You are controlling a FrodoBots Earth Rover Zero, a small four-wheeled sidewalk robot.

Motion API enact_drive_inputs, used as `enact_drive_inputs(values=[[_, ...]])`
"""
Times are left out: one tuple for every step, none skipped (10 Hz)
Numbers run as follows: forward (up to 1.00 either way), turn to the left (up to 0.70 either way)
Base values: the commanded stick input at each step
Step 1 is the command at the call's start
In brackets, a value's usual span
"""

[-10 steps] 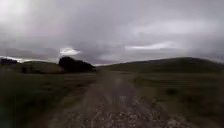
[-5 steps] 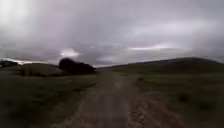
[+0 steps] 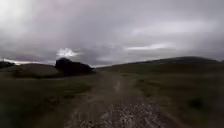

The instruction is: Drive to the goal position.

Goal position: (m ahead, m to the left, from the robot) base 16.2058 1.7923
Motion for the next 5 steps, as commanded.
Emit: enact_drive_inputs(values=[[0.7,0.0],[0.7,-0.06],[0.7,-0.21],[0.7,-0.35],[0.7,-0.35]])
